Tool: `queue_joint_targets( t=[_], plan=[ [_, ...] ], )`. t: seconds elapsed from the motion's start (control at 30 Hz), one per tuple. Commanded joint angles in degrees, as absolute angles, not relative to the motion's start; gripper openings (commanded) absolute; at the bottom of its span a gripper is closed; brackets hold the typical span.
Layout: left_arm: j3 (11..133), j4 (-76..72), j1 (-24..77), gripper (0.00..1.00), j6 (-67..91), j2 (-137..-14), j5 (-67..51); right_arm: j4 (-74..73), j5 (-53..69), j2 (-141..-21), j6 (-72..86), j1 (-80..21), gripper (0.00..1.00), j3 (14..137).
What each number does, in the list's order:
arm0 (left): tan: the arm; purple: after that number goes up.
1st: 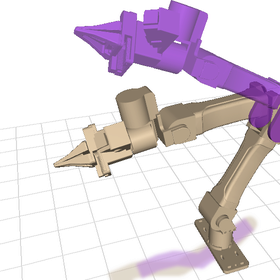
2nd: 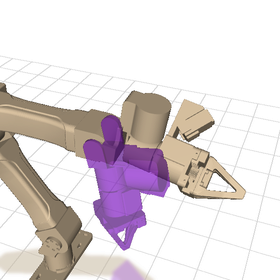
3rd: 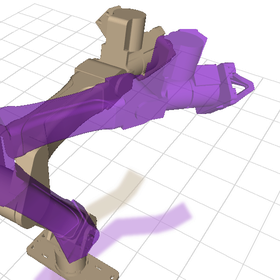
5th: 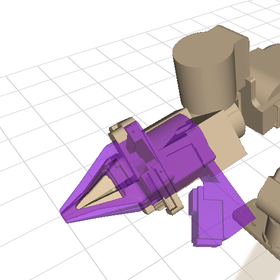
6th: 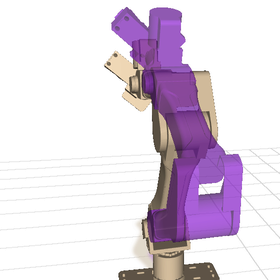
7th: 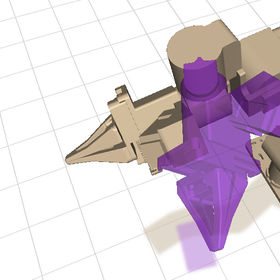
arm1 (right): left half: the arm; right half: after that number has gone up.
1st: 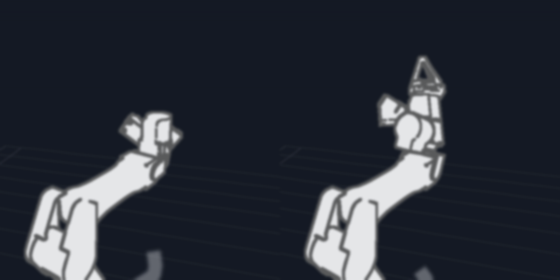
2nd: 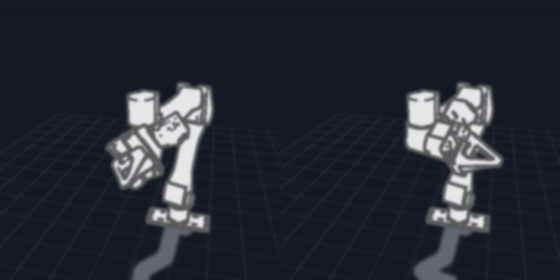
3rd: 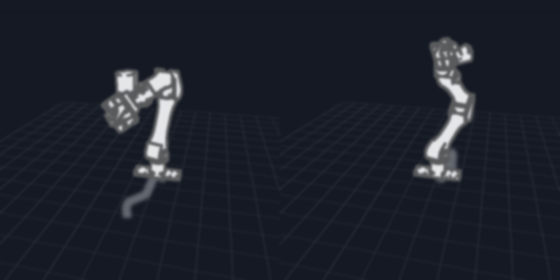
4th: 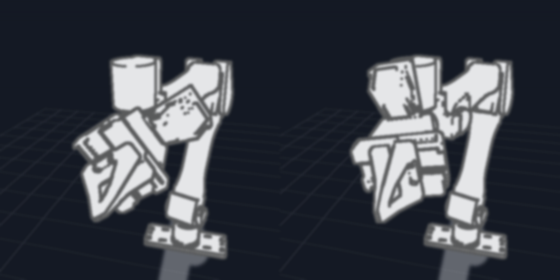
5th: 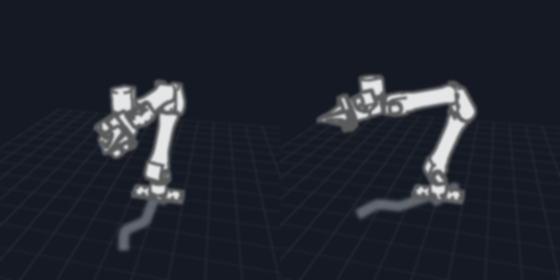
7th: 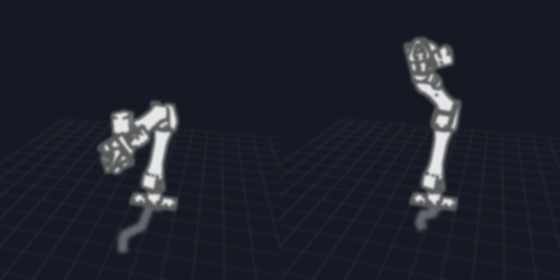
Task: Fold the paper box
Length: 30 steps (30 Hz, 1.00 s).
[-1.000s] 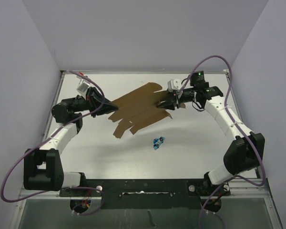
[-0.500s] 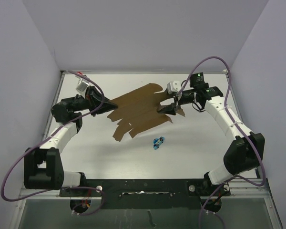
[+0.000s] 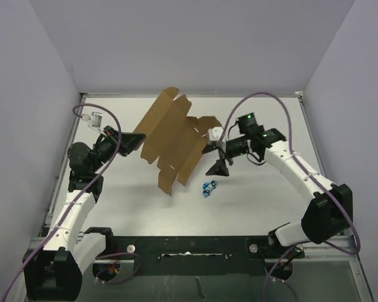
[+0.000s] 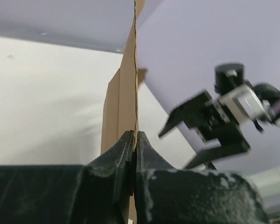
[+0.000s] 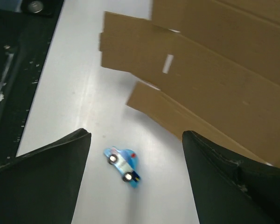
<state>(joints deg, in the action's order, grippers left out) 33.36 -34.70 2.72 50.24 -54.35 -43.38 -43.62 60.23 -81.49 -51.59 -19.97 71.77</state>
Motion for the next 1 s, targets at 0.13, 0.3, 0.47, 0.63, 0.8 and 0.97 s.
queue_joint_targets(
  t=[0.13, 0.3, 0.47, 0.63, 0.8, 0.97],
  plan=[
    [31.34, -12.14, 1.96, 0.00, 44.43, -55.11, -26.51, -26.62, 44.92, -89.01, -40.89, -38.19, 0.82, 63.44],
    [29.57, -9.49, 1.85, 0.00, 43.65, -54.19, -23.66, -22.38, 39.28, -92.44, -40.46, -42.32, 0.84, 60.64],
    [27.97, -9.26, 1.78, 0.00, 43.39, -53.35, -21.66, -18.47, 33.37, -95.67, -38.68, -45.94, 0.86, 59.19],
    [27.34, -9.55, 1.76, 0.00, 43.40, -53.20, -21.92, -16.16, 26.95, -98.43, -36.84, -48.18, 0.84, 60.37],
    [26.99, -9.44, 1.76, 0.00, 42.44, -52.34, -21.93, -18.15, 29.34, -97.47, -36.56, -47.00, 0.77, 61.16],
    [26.66, -10.05, 1.75, 0.00, 41.92, -52.28, -22.09, -18.60, 32.95, -95.33, -34.66, -44.45, 0.65, 60.87]
  ],
)
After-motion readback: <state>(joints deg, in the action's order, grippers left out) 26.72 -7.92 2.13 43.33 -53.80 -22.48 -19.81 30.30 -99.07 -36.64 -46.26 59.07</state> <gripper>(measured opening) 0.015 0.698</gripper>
